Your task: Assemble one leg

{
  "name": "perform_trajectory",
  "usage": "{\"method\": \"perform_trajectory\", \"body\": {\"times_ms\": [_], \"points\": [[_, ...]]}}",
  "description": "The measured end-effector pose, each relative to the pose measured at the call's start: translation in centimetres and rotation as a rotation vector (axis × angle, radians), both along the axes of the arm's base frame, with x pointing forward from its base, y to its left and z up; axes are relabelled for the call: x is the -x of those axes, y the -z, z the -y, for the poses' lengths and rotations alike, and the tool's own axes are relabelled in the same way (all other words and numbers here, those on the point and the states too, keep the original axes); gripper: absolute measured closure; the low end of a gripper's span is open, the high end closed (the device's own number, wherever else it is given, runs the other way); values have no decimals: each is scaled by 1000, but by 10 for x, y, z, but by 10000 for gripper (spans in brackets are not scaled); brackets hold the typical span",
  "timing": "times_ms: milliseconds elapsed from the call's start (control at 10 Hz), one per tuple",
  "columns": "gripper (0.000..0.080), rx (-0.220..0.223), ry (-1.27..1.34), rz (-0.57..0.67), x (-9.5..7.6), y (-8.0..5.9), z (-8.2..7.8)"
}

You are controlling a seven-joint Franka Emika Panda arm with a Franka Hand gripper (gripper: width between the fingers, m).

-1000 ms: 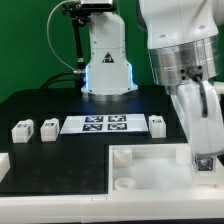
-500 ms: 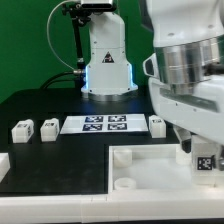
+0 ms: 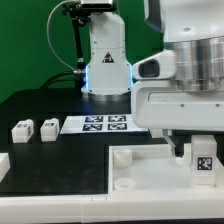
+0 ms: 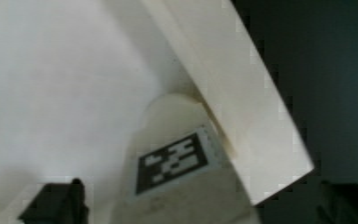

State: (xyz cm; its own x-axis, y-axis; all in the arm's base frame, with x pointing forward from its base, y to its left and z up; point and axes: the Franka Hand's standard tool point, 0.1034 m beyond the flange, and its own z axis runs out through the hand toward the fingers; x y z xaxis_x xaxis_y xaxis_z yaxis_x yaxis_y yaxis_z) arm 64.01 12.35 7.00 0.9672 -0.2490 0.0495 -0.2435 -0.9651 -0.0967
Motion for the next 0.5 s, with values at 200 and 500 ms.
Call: {"method": "perform_trajectory", "body": {"times_ms": [200,500], "points": [[151,13,-138,9,1,1,-1],[504,12,-46,1,1,2,4]]}}
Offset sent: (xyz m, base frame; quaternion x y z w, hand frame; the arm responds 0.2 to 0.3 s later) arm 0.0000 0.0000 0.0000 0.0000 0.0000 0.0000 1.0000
